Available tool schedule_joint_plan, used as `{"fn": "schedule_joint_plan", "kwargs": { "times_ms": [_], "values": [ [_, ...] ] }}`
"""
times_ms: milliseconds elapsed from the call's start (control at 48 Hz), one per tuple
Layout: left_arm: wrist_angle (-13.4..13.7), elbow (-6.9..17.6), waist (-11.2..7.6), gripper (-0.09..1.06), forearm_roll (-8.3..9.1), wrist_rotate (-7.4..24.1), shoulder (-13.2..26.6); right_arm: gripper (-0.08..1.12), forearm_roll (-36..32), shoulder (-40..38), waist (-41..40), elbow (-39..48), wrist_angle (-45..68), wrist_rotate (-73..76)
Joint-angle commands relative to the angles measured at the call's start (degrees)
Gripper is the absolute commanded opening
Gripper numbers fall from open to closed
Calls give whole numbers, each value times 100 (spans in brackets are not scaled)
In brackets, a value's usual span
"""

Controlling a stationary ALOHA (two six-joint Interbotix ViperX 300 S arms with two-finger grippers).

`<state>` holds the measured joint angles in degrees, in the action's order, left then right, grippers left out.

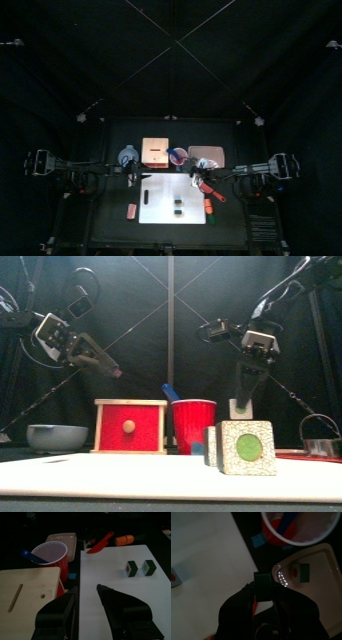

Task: Place sushi on board then cut the sushi with the knife then place the pieces on the plate
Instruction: Place the 4 sushi pieces on the plate

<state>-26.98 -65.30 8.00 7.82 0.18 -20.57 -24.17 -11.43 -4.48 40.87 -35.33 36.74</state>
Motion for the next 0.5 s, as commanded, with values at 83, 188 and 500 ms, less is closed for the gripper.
{"fn": "schedule_joint_plan", "kwargs": {
  "times_ms": [83,188,500],
  "values": [
    [-9,70,18,76,-35,-9,-9,57,-26,-448,-765,352,0,-18],
    [-18,70,18,76,-62,0,-9,57,18,-457,-1178,615,97,-26],
    [-9,70,18,76,-62,0,-9,64,246,9,-1837,1116,1485,-26]
  ]
}}
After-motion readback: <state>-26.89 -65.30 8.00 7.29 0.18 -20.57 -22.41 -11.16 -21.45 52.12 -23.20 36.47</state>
